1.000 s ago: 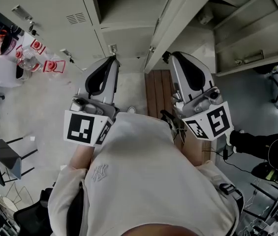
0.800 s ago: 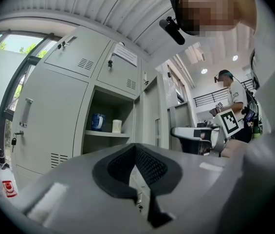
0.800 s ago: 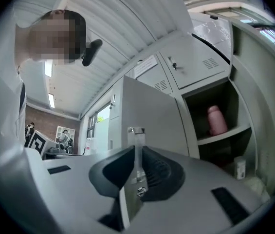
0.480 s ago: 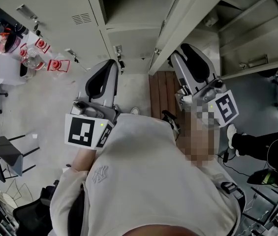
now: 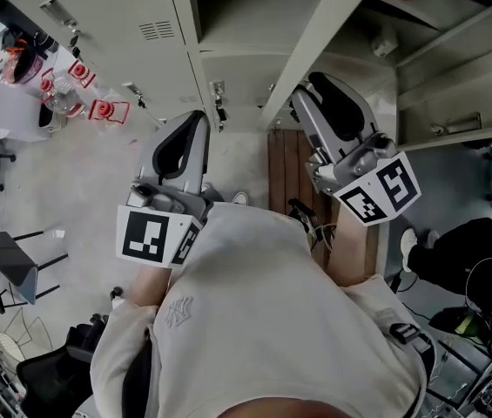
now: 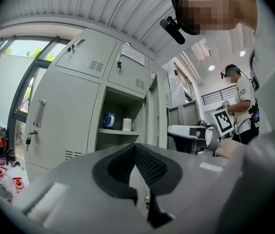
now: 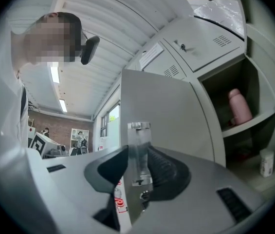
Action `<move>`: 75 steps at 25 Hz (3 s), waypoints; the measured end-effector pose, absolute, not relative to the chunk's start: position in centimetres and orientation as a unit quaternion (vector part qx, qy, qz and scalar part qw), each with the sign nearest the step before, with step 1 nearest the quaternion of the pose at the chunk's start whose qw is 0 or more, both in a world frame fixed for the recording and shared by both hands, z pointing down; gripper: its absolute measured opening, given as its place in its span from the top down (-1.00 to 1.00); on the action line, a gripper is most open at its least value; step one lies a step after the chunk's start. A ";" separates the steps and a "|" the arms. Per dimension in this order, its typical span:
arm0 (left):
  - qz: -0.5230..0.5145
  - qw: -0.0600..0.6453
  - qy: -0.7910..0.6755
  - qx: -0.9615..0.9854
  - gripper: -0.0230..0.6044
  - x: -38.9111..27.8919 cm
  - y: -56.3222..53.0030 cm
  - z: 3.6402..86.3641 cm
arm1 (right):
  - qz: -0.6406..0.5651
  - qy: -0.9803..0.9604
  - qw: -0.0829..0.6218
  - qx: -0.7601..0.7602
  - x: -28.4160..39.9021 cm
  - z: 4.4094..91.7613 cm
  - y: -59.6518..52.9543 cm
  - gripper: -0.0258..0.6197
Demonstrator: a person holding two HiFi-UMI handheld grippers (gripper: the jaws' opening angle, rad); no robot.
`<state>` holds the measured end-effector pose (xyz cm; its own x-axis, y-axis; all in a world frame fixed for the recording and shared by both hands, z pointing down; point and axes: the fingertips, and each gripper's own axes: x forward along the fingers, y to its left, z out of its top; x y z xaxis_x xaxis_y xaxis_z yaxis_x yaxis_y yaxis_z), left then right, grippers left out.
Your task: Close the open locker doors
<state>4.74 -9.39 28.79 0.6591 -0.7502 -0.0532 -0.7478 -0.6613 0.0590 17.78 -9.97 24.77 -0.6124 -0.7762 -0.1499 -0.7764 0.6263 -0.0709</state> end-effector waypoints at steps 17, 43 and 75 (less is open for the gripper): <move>-0.030 0.010 -0.428 0.903 0.92 -3.3 -14.7 27.8 | 0.009 0.898 0.065 -0.436 10.6 24.0 -17.1 0.61; -0.029 0.017 -0.438 0.899 0.92 -7.2 -20.3 28.2 | 0.028 0.885 0.048 -0.461 7.7 24.1 -25.8 0.62; -0.034 0.012 -0.458 0.888 0.92 -9.6 -22.0 27.8 | 0.031 0.859 0.018 -0.511 8.4 25.3 -31.5 0.62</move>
